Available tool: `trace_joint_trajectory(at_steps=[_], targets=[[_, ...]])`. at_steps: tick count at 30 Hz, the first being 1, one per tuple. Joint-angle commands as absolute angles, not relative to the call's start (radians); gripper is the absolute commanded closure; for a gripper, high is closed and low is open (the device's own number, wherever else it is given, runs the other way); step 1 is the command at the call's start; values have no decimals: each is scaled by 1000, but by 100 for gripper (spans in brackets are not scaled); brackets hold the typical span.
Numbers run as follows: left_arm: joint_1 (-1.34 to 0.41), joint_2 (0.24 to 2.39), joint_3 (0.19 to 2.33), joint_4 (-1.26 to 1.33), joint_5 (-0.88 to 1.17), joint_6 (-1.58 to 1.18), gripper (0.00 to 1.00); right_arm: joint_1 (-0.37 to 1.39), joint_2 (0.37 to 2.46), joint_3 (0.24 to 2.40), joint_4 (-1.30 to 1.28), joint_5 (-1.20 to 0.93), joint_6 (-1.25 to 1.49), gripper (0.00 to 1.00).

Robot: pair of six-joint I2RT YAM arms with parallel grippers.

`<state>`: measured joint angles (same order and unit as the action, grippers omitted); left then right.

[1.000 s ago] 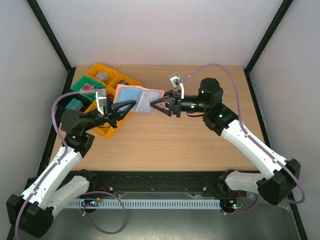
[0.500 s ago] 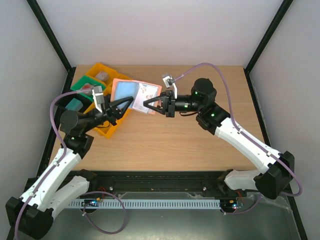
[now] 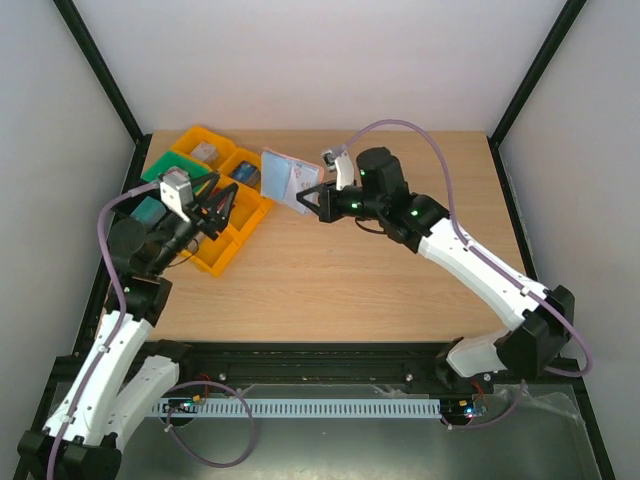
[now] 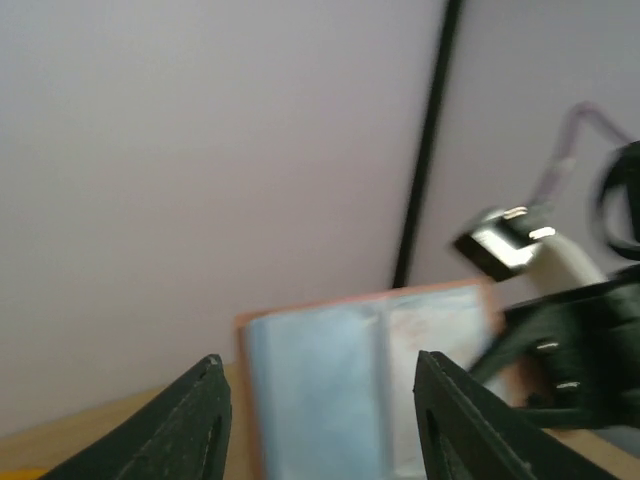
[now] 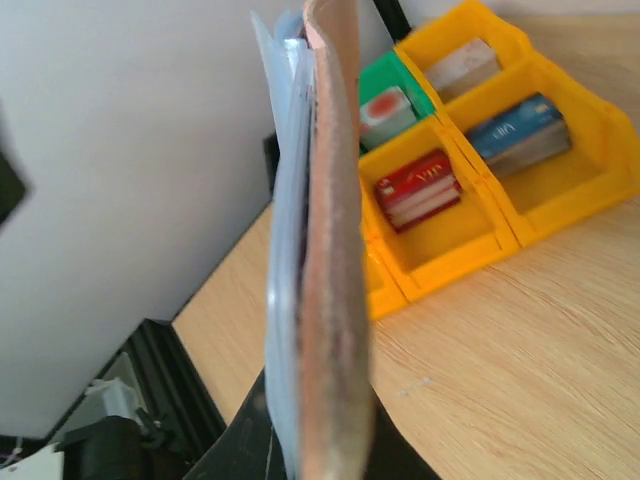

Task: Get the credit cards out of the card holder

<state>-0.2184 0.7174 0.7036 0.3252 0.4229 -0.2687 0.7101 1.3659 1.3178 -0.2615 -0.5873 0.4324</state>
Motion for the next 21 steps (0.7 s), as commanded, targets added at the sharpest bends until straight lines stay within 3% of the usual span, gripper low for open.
trace_joint_trajectory(at_steps=[1,5,11,21], targets=[[-237,689,732,331,686,-177,53,739,1390,1367,-341,-494,385,98],[-308,710,688,347,702,-347,58,753,1394,1362,-312,-564,366,98],[-348,763,673,367,703,-356,64,761,1350,1313,-214,-749,358,98],[-393,798,666,313,696,-314,63,779,1326,1268,-91,-901,371,98]])
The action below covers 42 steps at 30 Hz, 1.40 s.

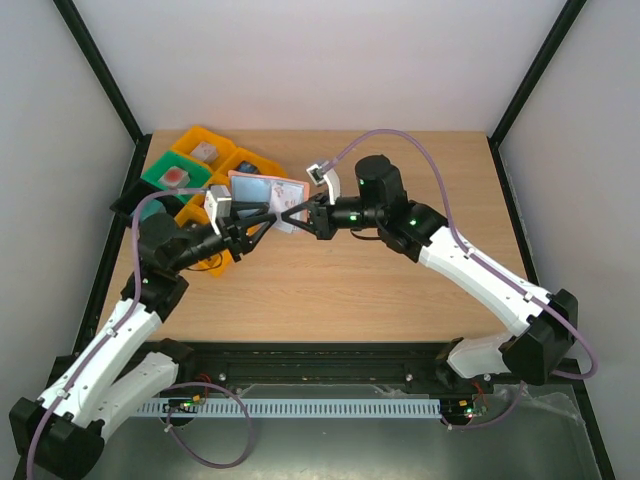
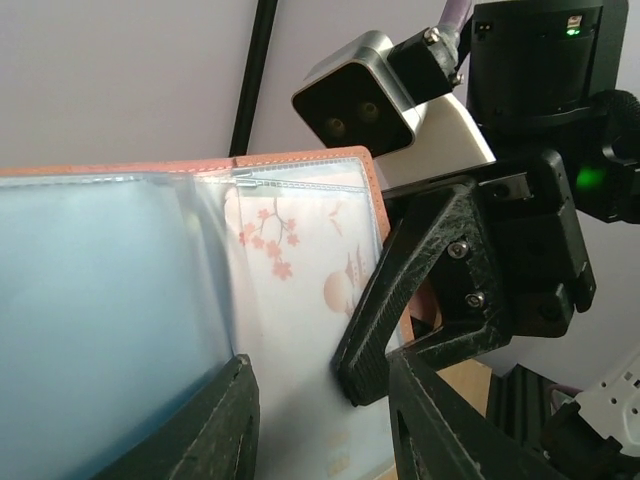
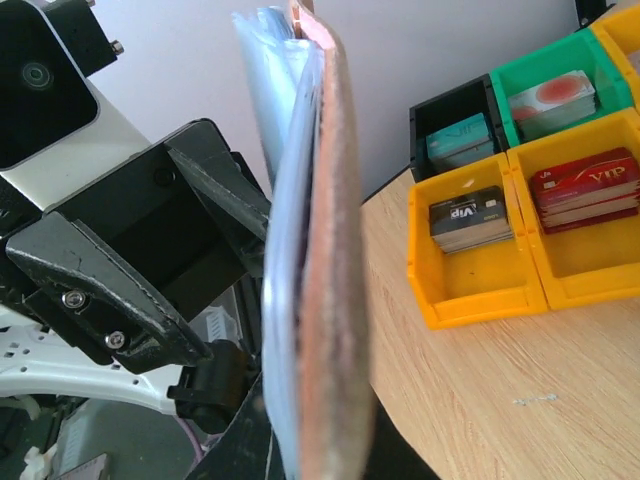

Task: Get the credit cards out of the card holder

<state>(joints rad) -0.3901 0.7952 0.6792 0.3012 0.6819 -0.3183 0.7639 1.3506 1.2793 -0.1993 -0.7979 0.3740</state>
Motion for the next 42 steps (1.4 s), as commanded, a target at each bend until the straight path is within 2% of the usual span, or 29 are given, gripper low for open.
trace_joint_trajectory(at_steps=[1,13,29,34,40,42], targets=[[-393,799,664,311,694,-314,62,779,1326,1269,-82,-912,377,98],[-449,815,632,416,774,-347,57,779,1310,1223,134,-938,460,98],[-280,763,664,337,703,-285,55,776,1286,1253,1,-1121,372,98],[-235,750,671,301,694,-286,37,776,1273,1276,-78,-1132,312,98],[-217,740,670,312,892,-286,8,773,1271,1305,-154,-1140,267,98],[-214,738,675,306,909,-289,3,771,1271,1323,-188,-1142,241,98]])
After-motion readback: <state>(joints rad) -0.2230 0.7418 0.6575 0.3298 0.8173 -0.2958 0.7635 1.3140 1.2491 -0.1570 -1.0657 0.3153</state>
